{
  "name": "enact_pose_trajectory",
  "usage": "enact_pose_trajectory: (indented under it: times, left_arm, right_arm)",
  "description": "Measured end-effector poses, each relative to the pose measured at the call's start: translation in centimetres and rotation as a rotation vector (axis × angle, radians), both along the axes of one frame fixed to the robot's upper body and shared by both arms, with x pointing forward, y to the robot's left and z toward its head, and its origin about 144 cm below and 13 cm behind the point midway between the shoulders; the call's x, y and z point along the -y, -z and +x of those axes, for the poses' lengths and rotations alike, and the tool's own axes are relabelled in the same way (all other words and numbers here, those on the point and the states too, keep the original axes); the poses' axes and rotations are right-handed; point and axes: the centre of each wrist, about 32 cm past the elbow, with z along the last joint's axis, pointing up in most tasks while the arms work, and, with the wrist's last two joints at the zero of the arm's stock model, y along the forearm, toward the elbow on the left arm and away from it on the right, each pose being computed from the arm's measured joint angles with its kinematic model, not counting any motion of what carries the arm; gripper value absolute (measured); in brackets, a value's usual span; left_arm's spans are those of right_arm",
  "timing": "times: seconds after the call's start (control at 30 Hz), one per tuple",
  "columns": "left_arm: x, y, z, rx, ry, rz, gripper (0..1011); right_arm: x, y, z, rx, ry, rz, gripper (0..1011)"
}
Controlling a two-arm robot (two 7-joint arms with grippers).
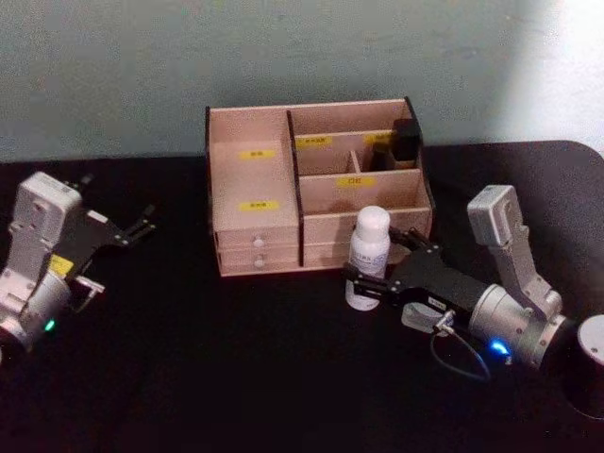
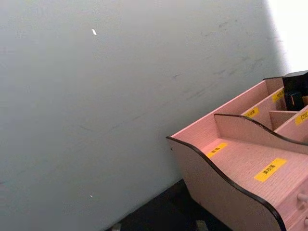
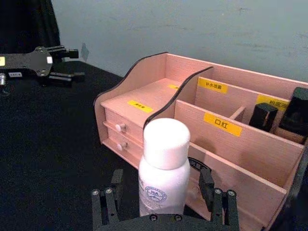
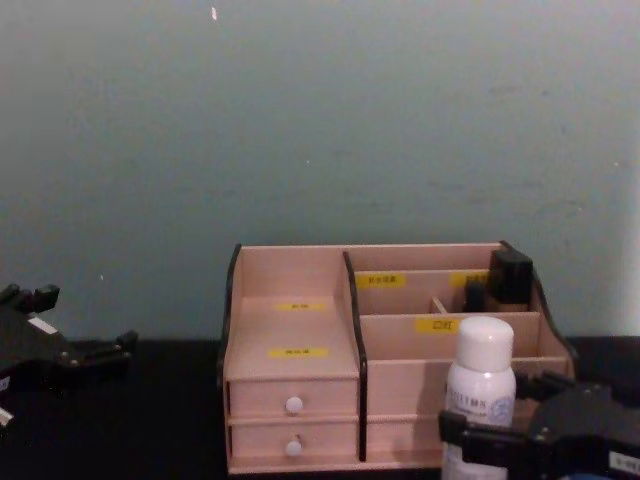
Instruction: Pick up the facial cleanser and watermelon frost from the table and place them into the tiered storage box.
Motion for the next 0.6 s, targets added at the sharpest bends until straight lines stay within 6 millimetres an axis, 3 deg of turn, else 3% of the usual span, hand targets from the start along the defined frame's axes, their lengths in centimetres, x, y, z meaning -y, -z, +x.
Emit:
enact_pose_trajectory:
  times: [0.6]
  left_arm:
    - [0.00, 0.00, 0.00, 0.000, 0.000, 0.000, 1001]
  right_arm:
    - [-0.49, 0.42, 0.63, -0.011, -0.001, 0.005, 1002]
